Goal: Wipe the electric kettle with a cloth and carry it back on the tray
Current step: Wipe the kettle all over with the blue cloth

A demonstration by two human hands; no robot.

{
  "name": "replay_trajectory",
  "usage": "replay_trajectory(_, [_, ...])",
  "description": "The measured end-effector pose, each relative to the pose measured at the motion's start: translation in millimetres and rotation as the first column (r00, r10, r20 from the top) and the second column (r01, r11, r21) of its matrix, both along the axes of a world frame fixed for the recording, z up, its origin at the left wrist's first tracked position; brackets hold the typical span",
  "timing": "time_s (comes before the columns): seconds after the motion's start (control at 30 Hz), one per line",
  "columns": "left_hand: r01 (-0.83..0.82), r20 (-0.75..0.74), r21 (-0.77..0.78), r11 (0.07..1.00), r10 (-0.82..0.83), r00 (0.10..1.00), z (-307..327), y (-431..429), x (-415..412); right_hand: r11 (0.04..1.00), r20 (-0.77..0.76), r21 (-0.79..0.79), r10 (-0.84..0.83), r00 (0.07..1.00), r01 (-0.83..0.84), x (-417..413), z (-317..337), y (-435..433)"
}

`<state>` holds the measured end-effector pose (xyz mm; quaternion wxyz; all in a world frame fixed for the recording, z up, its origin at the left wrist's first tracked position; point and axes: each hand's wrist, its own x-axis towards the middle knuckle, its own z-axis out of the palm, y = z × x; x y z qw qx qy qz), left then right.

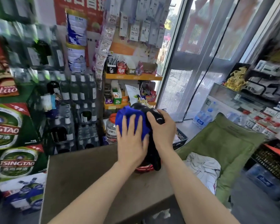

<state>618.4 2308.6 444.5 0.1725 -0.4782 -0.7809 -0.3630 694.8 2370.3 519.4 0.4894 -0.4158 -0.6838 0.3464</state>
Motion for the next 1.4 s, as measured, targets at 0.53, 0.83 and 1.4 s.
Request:
replay_trajectory(0.53, [-0.017, -0.236, -0.135, 0.991, -0.016, 0.972, 42, 2, -35, 0.998, -0.146, -0.069, -0.013, 0.989, 0.003, -16, 33, 8])
replay_trajectory(0.83, [-0.126, -0.252, -0.035, 0.991, 0.113, 0.961, 22, -23, -23, 0.998, -0.056, 0.035, 0.048, 0.997, -0.047, -12, 32, -1])
replay_trajectory(1.4, [-0.04, -0.151, -0.083, 0.996, 0.027, 0.988, 39, -16, -21, 0.995, -0.23, -0.095, -0.015, 0.973, -0.007, -12, 38, -8])
